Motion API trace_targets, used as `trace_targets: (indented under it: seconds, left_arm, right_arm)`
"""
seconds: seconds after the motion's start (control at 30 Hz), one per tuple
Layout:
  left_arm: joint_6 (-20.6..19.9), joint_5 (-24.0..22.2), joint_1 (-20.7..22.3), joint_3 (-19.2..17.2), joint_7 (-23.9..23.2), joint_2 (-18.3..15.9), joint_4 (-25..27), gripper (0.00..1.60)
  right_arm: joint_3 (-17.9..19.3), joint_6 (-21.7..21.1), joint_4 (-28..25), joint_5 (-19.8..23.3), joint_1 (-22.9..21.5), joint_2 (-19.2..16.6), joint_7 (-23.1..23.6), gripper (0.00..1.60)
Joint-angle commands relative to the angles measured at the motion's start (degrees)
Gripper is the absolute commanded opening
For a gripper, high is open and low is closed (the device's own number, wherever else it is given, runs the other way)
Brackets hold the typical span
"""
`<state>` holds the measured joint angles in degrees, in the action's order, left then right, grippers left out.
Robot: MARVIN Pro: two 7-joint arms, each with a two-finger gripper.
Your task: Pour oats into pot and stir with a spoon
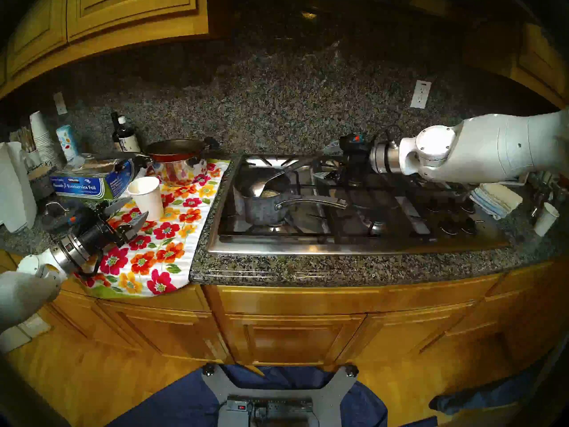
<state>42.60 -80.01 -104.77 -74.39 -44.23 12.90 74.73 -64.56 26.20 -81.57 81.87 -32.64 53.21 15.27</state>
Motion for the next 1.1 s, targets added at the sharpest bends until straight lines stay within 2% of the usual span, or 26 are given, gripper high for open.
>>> trace_targets:
  seconds: [0.0,0.3,0.6,0.9,1.07]
  left_arm:
    - [3.7,-3.06,-3.57,-3.61,-1.32,-3.73,0.82,1.6]
    - [5.91,-4.94,-7.98,-6.61,-2.64,-4.8,1.25,1.6]
    - [6.6,-5.72,-10.64,-7.77,-1.67,-5.38,1.06,1.6]
    - [5.77,-5.0,-10.53,-7.33,1.2,-5.78,1.64,1.6]
    - [3.45,-4.13,-8.72,-6.68,3.71,-5.17,1.69,1.6]
  right_arm:
    - [1.08,0.5,0.5,-0.03,-1.95,0.02,-0.2,1.6]
    - [1.07,0.51,0.5,-0.02,-1.96,0.03,-0.2,1.6]
    - [1.06,0.52,0.49,-0.03,-1.98,0.03,-0.21,1.6]
    - [1.05,0.52,0.49,-0.02,-1.98,0.04,-0.21,1.6]
    - [1.05,0.52,0.49,-0.01,-1.97,0.04,-0.21,1.6]
